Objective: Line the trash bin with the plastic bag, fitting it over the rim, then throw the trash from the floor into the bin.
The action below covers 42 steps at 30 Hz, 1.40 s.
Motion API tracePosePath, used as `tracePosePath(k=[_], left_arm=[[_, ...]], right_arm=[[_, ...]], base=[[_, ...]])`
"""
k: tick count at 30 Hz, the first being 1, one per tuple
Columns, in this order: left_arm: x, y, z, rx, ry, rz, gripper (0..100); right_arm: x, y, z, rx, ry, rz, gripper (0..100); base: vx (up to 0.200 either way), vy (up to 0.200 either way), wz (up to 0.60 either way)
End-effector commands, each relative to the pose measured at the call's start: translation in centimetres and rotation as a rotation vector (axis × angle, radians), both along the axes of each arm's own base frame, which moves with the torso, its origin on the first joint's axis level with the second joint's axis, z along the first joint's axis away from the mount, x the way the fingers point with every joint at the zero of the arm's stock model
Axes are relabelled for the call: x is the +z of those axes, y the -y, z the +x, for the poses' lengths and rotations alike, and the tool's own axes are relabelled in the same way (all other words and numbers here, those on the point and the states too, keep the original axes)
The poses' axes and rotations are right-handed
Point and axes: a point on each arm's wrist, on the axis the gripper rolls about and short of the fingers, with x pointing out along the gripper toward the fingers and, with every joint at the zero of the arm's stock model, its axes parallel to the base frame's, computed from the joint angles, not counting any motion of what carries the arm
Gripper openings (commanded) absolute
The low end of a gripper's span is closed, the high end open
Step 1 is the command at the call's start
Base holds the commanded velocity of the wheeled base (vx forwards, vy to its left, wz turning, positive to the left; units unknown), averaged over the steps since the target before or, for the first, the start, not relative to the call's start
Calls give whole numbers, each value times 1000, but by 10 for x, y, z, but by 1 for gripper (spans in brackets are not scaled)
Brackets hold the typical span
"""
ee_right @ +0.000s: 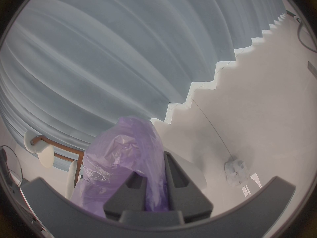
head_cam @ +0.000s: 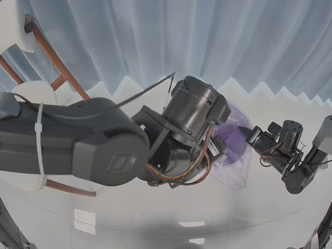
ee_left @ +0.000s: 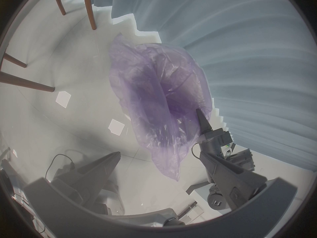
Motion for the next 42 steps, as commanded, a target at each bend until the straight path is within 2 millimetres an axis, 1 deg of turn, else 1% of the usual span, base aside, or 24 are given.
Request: tracePosePath(k=[1,4,8,9,12,16,20,21,22,23,24,26,27,28,29,31,33,34,35,36,37,38,39,42], left_arm=[[-10,4,6,7,-10,18,100],[-10,7,11,14,-4,11,100],[-15,9,27,48,15,14,100],[-12,12,31,59,31,-1,0],[-4,12,35,67,45,-28,0],[-6,13,35,69,41,-24,0],[-1,14,25,46,39,-21,0],[4,14,6,8,15,-1,0],[1,12,-2,-7,-7,30,0],[1,12,-2,-7,-7,30,0],[-9,8,-18,-37,-49,100,0],[-21,4,-23,-46,-77,149,0],[-26,2,-23,-44,-84,169,0],[-37,-2,-21,-38,-98,208,0],[-37,-2,-21,-38,-99,209,0],[-51,-11,-8,-14,-92,287,0],[-57,-14,-1,-3,-91,322,0],[-57,-14,-1,-3,-91,322,0],[-63,-20,10,24,-88,347,0],[-67,-22,16,39,-91,361,0],[-68,-22,17,40,-91,364,0],[-73,-27,27,63,-92,386,0],[-76,-30,33,78,-88,398,0],[-79,-28,39,102,-70,384,0]], right_arm=[[-1,0,-1,1,-3,0,0],[1,0,-1,1,3,1,0],[2,-1,-2,3,6,2,0],[2,-3,-3,11,3,1,0],[2,-5,-4,11,4,0,0],[3,-6,-3,6,10,1,0],[3,-6,-2,6,13,2,0],[4,-6,-1,5,15,3,0],[3,-6,0,5,15,3,0],[3,-6,0,5,15,3,0],[5,-6,1,1,20,9,0],[9,-5,4,-4,30,22,0],[10,-5,4,-5,31,32,0],[10,-5,4,-8,14,45,0],[11,-5,4,-7,16,48,0],[18,-4,3,-13,-12,71,0],[21,-3,2,-18,-24,81,0],[21,-3,2,-18,-24,81,0],[23,-1,1,-22,-25,92,0],[24,-1,0,-22,-26,95,0],[24,-1,0,-22,-26,95,0],[23,-1,-1,-23,-32,98,0],[25,-1,-2,-21,-30,104,0],[29,0,-5,-24,-40,131,0]], base=[[0,0,0],[0,0,0],[0,0,0],[0,0,0],[0,0,0],[0,0,0],[0,0,0],[0,0,0],[0,0,0],[0,0,0],[0,0,0],[0,0,0],[0,0,0],[0,0,0],[0,0,0],[0,0,0],[0,0,0],[0,0,0],[0,0,0],[0,0,0],[0,0,0],[0,0,0],[0,0,0],[0,0,0]])
